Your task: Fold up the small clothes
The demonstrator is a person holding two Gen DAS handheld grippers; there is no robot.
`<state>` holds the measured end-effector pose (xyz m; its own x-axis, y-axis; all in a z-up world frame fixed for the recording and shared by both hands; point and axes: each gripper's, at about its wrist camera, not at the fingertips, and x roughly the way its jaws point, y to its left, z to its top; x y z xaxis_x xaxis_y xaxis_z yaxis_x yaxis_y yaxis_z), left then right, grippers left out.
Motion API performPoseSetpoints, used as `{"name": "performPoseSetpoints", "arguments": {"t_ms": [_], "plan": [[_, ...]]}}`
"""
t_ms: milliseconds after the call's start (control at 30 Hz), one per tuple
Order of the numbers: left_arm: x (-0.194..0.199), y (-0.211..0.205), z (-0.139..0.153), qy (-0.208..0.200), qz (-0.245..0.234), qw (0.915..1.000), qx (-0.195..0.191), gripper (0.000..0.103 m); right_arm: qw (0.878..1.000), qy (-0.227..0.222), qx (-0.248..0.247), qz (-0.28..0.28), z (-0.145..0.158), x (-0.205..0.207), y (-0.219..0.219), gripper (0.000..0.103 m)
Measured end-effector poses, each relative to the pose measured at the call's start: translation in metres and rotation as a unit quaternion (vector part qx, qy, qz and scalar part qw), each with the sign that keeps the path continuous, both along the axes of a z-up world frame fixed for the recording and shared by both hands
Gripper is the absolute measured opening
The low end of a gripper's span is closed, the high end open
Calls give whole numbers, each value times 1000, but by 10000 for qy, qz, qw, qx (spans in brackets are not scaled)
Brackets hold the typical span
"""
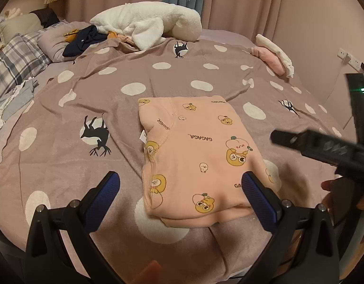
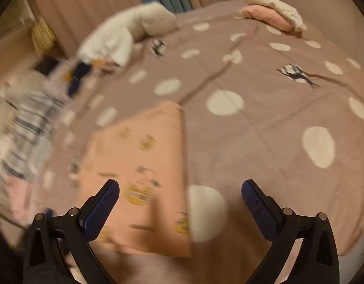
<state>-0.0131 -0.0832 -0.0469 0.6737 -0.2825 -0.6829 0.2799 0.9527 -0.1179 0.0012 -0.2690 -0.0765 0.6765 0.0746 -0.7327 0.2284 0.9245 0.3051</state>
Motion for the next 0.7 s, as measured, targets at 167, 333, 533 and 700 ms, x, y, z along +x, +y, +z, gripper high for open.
{"name": "performPoseSetpoints", "arguments": {"t_ms": [167, 333, 533, 700], "plan": [[3, -2, -8, 163, 47, 9999, 16, 103, 9994, 306, -183, 38, -9, 6, 4, 102], [11, -4, -20, 409, 128, 9990, 141, 103, 9988, 346, -316, 116, -11, 6, 10, 102], [10, -4, -19, 349, 130, 9992, 145, 103, 9991, 374, -195, 38, -12, 11, 9, 102], [11, -3, -20, 390, 164, 9990, 146, 103, 9987, 433, -284, -8, -14, 13, 12, 102]]}}
